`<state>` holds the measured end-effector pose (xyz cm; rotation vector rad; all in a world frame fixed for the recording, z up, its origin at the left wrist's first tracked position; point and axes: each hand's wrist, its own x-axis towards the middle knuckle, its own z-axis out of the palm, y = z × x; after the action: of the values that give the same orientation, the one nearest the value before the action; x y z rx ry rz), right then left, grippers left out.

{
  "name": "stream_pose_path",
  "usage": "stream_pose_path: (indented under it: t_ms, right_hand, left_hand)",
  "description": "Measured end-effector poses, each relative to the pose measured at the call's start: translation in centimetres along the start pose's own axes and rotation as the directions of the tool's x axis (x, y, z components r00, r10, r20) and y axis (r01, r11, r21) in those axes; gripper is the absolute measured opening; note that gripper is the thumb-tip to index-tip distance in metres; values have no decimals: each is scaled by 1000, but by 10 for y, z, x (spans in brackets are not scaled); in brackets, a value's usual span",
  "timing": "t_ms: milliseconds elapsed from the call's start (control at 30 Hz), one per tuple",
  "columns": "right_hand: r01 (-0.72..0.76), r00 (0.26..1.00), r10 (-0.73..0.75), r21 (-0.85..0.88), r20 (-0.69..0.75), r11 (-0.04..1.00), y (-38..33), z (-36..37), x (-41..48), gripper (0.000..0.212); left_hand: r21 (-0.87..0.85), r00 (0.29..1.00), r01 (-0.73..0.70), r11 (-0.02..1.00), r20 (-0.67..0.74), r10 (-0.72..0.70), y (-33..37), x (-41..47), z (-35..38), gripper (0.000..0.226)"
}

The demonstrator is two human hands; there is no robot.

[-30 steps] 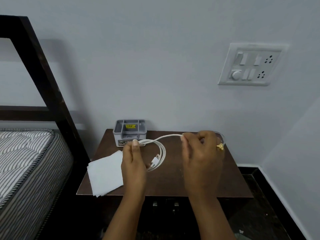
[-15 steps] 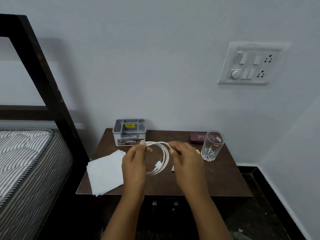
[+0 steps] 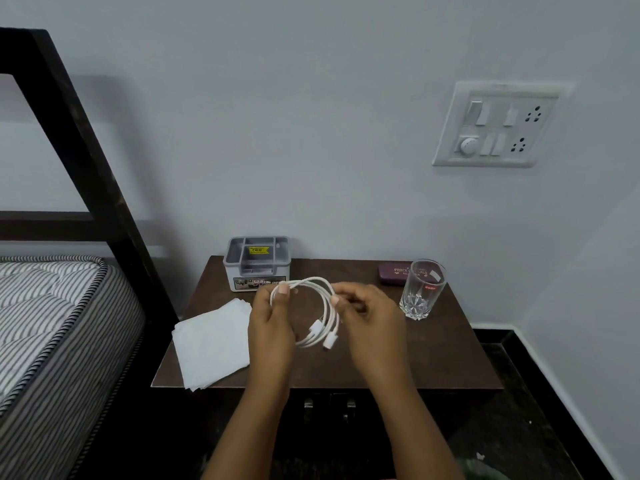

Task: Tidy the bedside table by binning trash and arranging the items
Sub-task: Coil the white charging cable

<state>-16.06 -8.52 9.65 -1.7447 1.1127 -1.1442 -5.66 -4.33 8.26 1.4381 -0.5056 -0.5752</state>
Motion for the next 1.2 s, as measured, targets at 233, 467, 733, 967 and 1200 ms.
stream_pose_path:
  t_ms: [233,467,733,967,1200]
  right_hand:
    - [34,998,-41,-158,-39,987,11,-4,2,16]
    - [-343,938,330,437,109,832,4,2,0,17]
    - [-597,802,387,582,455,552,2,-5,2,14]
    - [-628,778,347,625,524,464,0,-4,4,17]
    - [-616,771,342,495,537,612,0,3,1,16]
  left_hand:
    - [-348,972,233,908,99,-212,7,-3,5,28]
    - [-309,975,218,926,110,-192,4,-8,11,23]
    - [-142,990,130,981,66,-122,-1,-5,8,24]
    - [-144,986,159,977,78,-149,2,-6,7,26]
    - [-183,989,151,971,28,-148,1,-2,5,27]
